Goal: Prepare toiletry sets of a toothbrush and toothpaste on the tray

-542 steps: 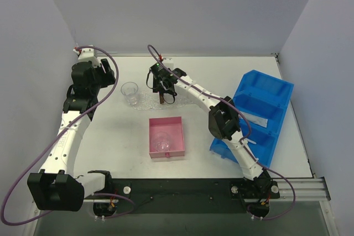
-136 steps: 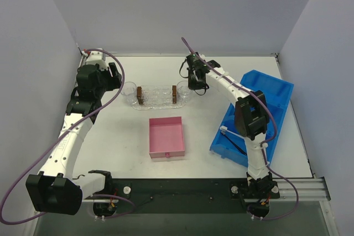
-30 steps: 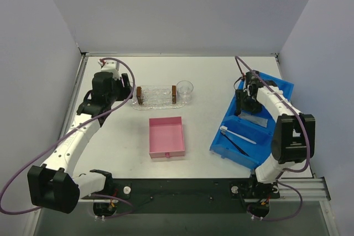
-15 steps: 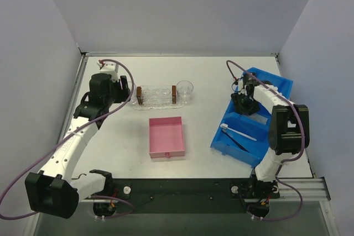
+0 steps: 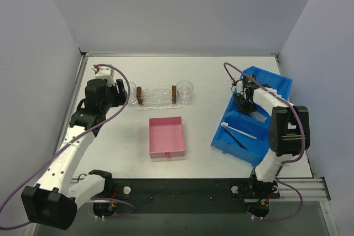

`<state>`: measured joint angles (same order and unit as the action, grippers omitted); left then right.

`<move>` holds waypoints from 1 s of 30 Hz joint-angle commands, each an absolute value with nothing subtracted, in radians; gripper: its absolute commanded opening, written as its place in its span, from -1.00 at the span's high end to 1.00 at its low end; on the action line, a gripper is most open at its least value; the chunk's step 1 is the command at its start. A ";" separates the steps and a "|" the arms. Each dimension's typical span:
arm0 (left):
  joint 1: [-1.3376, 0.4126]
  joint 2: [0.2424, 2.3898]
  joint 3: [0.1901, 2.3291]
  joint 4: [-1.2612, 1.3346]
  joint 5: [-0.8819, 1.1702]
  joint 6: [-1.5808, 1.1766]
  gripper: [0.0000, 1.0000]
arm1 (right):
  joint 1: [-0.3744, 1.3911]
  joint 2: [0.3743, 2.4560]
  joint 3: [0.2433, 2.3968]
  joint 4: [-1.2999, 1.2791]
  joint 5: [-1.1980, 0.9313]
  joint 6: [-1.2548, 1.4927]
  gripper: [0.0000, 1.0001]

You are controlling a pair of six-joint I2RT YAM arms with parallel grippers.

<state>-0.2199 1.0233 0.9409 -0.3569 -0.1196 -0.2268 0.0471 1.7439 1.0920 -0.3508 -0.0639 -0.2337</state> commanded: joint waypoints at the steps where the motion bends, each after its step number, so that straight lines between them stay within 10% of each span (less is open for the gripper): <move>1: -0.215 1.003 0.930 -0.339 -0.123 -0.241 -0.39 | 0.052 1.686 1.052 -0.431 -0.072 -0.183 1.00; 30: -0.288 1.098 1.008 -0.338 -0.012 -0.224 -0.36 | -0.026 1.430 1.276 -0.448 -0.074 -0.123 1.00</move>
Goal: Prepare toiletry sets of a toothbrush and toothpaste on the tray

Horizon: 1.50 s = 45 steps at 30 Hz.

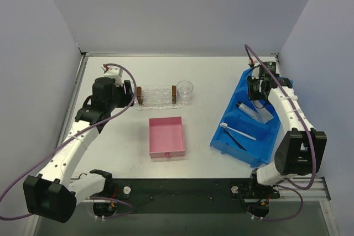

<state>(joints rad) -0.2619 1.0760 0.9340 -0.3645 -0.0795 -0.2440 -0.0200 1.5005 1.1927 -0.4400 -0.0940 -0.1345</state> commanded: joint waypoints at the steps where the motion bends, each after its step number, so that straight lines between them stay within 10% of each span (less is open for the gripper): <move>1: -0.307 1.110 1.014 -0.333 0.000 -0.233 -0.36 | -0.025 1.422 1.298 -0.448 -0.071 -0.120 1.00; 45: -0.810 1.761 1.566 0.167 0.400 -0.561 -0.40 | 0.265 1.244 1.491 -0.413 -0.310 0.587 1.00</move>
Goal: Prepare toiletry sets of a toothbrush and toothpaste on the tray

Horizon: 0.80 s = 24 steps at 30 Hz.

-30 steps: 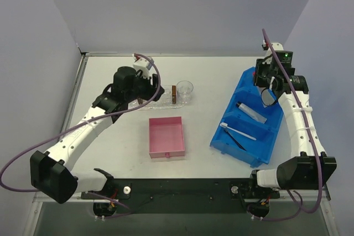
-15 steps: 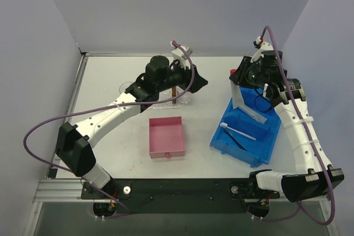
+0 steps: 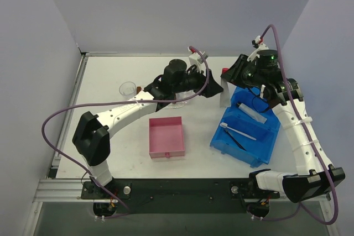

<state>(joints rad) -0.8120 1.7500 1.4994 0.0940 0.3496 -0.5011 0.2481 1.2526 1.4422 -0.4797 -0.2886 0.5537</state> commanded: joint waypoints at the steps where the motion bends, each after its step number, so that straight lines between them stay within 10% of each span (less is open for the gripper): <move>1: -0.810 1.770 1.562 0.176 0.409 -0.572 -0.40 | 0.268 1.247 1.493 -0.411 -0.313 0.592 1.00; 11: -0.810 1.835 1.614 0.179 0.482 -0.614 -0.33 | 0.301 1.259 1.503 -0.380 -0.324 0.594 1.00; 17: -0.807 1.851 1.625 0.184 0.506 -0.620 0.37 | 0.302 1.267 1.506 -0.379 -0.336 0.592 1.00; 24: -0.798 1.842 1.606 0.198 0.520 -0.624 0.78 | 0.287 1.262 1.529 -0.394 -0.341 0.555 0.21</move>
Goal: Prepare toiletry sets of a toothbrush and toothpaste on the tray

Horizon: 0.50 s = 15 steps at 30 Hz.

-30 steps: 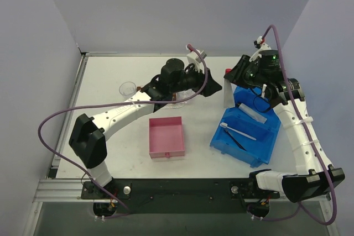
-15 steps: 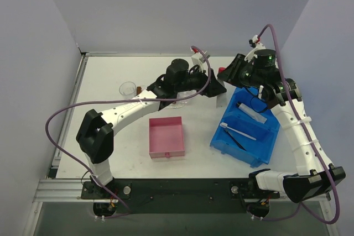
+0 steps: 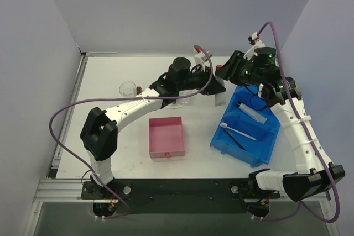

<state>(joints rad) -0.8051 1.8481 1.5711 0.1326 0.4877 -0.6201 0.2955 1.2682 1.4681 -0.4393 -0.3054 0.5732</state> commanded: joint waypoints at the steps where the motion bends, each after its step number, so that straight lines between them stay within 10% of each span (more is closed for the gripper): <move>1: -0.793 1.839 1.603 0.198 0.523 -0.626 0.78 | 0.281 1.259 1.542 -0.402 -0.341 0.539 0.13; 15: -0.710 1.744 1.509 0.341 0.244 -1.038 0.78 | 0.143 1.146 1.396 -0.388 -0.554 0.623 -0.18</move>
